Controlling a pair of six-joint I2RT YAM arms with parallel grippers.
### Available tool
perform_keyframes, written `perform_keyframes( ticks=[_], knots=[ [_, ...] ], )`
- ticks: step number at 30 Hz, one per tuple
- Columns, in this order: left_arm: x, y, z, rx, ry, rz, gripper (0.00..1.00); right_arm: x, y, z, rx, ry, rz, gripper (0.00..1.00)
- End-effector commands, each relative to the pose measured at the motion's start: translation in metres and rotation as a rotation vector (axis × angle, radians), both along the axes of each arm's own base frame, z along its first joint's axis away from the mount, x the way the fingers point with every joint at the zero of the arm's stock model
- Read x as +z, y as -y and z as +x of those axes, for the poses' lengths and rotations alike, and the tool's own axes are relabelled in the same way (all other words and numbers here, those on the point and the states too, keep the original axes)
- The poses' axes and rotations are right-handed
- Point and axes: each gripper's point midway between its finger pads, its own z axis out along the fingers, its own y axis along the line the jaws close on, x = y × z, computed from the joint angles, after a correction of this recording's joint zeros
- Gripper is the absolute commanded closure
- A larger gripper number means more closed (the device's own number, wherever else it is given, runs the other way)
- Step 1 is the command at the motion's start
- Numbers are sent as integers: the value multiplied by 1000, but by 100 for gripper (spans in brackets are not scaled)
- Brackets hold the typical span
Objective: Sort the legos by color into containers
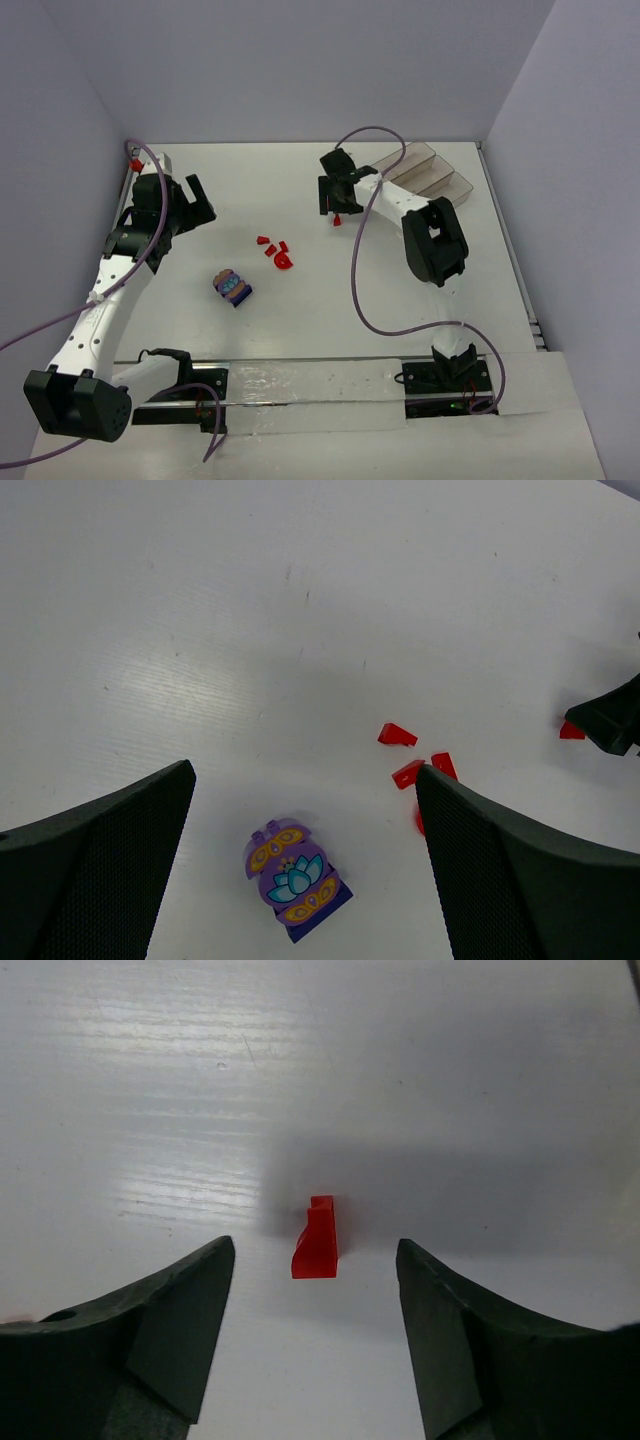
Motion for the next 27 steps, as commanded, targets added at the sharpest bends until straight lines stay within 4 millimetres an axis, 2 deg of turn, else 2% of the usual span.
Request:
perform_keyframes(
  ticks=[1,6,8,13,14,15,16,17,19,23,27],
  knots=[
    [4,0,3,6,15,6,1,-1,-11,6,15,-4,11,30],
    [4,-2,3,11,13,13,1,-21,-15,-1,16,-32,-33,37],
    [4,-2,3,11,12,12,1,-26,-15,-4,19,-42,-29,44],
    [3,-2,2,14,11,13,1,-25,-15,-6,15,-38,-21,57],
    [3,-2,2,14,12,11,1,-22,-15,-5,18,-32,-19,65],
    [3,-2,2,14,11,12,1,-16,-16,-5,23,-24,-14,77],
    [3,-2,2,14,12,11,1,-11,-16,-4,25,-15,-9,79],
    [4,-2,2,12,12,11,1,-1,-18,-3,35,1,-1,87],
    [5,-2,3,13,15,11,1,21,-20,0,42,35,17,96],
    [4,-1,3,12,15,4,1,64,-20,6,42,107,57,98],
    [4,-3,1,25,16,3,1,104,-6,16,5,167,92,98]
  ],
)
